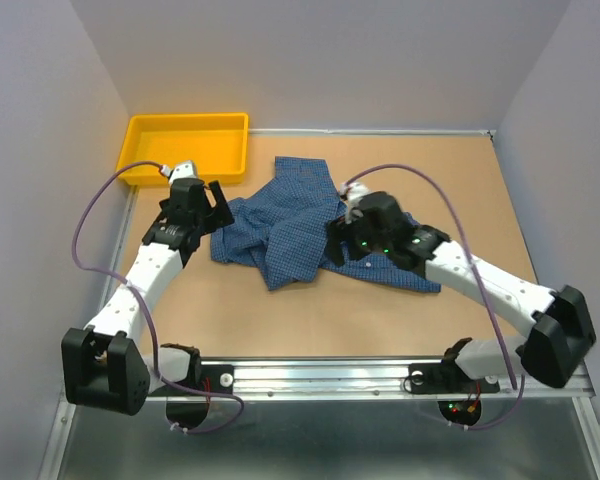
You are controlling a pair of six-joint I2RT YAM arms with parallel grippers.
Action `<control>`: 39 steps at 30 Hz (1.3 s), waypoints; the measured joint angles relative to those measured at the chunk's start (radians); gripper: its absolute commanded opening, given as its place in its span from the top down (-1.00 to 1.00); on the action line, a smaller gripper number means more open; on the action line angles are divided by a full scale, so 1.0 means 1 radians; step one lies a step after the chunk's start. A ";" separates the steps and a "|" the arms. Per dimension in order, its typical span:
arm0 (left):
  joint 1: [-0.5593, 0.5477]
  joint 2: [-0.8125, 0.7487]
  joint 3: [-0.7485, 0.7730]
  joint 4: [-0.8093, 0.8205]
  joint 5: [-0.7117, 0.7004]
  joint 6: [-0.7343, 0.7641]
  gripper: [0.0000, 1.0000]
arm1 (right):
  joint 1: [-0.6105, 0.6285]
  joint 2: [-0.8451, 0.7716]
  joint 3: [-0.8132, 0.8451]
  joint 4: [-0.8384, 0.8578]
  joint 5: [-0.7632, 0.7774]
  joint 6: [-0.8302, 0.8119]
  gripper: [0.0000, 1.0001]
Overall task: Fold and stack the long sleeve shirts
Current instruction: Flatten the shirt out
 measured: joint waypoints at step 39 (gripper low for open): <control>0.125 0.009 -0.221 0.107 0.054 -0.047 -0.90 | 0.393 0.265 0.275 -0.013 0.048 -0.314 0.99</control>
